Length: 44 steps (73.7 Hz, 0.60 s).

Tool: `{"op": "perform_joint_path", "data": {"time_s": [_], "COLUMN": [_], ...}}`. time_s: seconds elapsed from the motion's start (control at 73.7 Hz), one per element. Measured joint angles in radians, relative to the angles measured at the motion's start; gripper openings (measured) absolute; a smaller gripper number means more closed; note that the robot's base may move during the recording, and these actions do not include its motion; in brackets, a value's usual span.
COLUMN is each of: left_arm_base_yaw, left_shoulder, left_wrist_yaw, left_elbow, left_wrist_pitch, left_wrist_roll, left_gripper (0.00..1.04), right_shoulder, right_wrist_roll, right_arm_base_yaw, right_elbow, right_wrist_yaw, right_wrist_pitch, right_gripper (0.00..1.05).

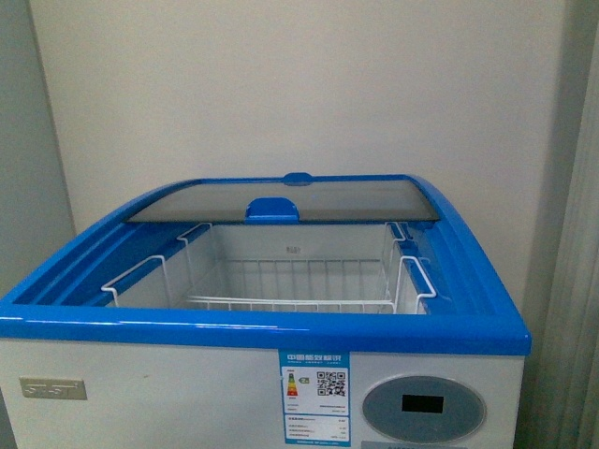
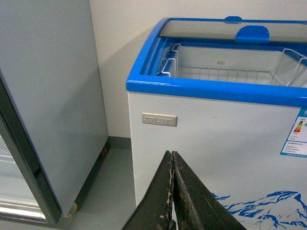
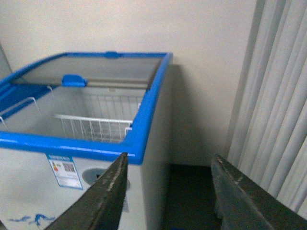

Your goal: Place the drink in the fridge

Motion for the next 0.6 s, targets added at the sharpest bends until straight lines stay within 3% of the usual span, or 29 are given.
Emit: {"op": "perform_joint_path", "data": {"time_s": [0.244, 0.597], "left_arm_base_yaw": [0.000, 0.000], "left_shoulder": [-0.001, -0.001], "left_wrist_yaw": [0.000, 0.000], "left_elbow": [0.000, 0.000], "left_wrist_pitch": [-0.001, -0.001], "left_wrist_roll": [0.000, 0.000], "left_gripper": [0.03, 0.03], "right_shoulder": [-0.100, -0.187], "right_wrist_roll": [-0.016, -0.019], "right_arm_base_yaw": [-0.002, -0.002], "right_elbow": [-0.182, -0.323], "right_wrist_yaw": [0.000, 0.000], "right_wrist_pitch": [0.074, 0.121], "right_gripper": [0.03, 0.03]}}
